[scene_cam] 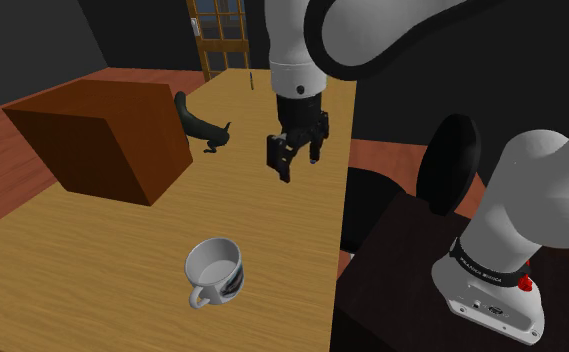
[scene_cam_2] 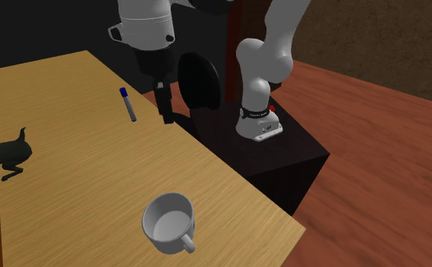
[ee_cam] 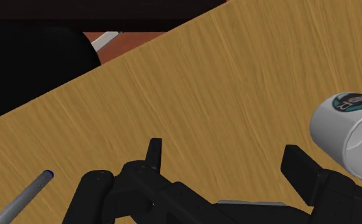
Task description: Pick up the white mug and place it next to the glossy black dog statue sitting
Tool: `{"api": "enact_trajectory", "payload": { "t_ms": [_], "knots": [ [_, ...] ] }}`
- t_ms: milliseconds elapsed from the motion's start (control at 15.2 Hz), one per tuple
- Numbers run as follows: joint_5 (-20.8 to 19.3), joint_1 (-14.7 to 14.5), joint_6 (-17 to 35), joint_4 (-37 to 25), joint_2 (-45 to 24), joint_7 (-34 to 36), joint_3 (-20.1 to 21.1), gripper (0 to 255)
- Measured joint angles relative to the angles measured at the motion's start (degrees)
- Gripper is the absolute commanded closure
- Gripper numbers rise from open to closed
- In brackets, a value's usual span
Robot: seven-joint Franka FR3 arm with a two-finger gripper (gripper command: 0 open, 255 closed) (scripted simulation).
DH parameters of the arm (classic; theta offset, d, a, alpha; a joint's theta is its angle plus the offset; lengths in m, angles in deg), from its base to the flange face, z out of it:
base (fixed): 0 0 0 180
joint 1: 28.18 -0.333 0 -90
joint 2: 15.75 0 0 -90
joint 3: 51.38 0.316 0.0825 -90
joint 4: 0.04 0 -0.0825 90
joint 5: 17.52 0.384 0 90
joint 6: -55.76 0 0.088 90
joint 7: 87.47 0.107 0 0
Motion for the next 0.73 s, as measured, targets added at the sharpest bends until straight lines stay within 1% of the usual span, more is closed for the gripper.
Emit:
{"api": "enact_trajectory", "payload": {
  "t_ms": [330,528,726],
  "knots": [
    [0.31,-1.07,5.86,-3.05,-8.82,4.34,4.05,0],
    [-0.62,-1.75,8.98,-6.22,-15.09,7.66,6.54,0],
    [-2.18,-2.59,11.00,-9.93,-20.92,10.95,8.47,0]
  ]
}}
